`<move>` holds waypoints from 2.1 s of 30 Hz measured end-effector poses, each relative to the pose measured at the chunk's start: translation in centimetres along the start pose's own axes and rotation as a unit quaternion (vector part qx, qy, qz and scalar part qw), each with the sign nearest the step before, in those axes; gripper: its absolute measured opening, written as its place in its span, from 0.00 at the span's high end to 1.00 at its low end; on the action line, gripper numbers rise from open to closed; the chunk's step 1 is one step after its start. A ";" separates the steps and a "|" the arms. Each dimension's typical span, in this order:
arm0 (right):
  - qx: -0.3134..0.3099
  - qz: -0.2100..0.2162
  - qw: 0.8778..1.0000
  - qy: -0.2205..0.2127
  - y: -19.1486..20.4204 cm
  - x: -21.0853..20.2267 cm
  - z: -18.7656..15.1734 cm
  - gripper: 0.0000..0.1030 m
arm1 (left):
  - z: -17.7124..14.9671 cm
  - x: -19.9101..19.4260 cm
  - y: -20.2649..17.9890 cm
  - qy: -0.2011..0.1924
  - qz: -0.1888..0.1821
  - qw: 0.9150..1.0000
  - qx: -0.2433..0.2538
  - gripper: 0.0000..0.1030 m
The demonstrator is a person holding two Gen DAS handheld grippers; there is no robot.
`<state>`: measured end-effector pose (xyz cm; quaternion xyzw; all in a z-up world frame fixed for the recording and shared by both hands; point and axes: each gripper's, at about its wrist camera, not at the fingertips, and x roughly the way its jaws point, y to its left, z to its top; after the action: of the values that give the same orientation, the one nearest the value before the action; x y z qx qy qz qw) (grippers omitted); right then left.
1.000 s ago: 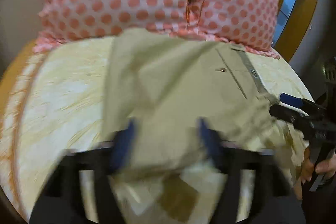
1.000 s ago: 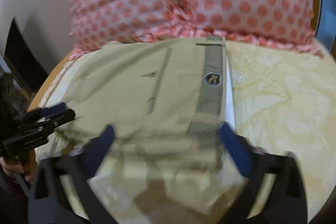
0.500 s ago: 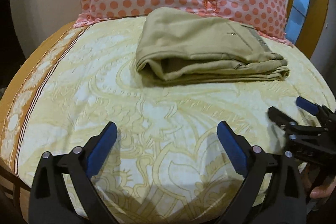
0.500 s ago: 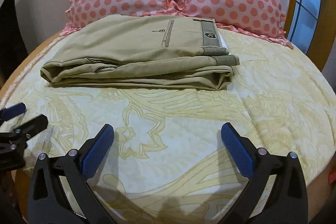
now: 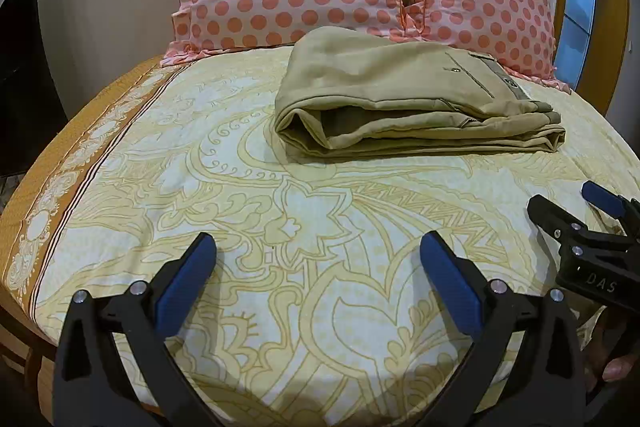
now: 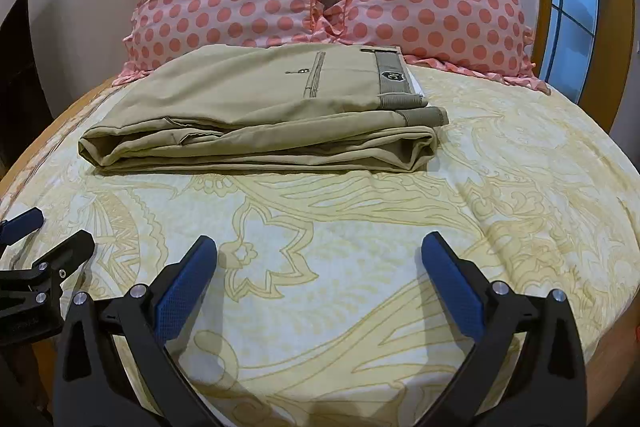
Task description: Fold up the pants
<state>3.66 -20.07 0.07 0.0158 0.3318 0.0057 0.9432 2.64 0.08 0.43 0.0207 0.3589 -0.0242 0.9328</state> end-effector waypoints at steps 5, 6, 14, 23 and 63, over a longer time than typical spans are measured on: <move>0.000 -0.001 1.000 -0.003 0.1 0.1 0.0 0.01 | 0.0 0.0 0.1 -0.001 -0.001 1.000 0.000 0.02; 0.000 -0.001 1.000 -0.003 0.1 0.1 0.0 0.01 | 0.0 0.0 0.1 -0.001 -0.001 1.000 0.000 0.02; 0.000 -0.001 1.000 -0.004 0.1 0.1 0.0 0.01 | 0.0 0.1 0.2 -0.001 -0.001 1.000 0.001 0.02; 0.001 -0.001 1.000 -0.005 0.1 0.1 0.0 0.01 | 0.0 0.1 0.2 -0.001 -0.001 1.000 0.001 0.02; 0.001 -0.002 1.000 -0.006 0.3 0.2 -0.2 0.01 | 0.0 0.1 -0.1 -0.010 0.000 1.000 0.003 0.02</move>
<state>3.75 -19.80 -0.18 0.0164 0.3264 0.0031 0.9451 2.69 0.01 0.39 0.0229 0.3490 -0.0251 0.9365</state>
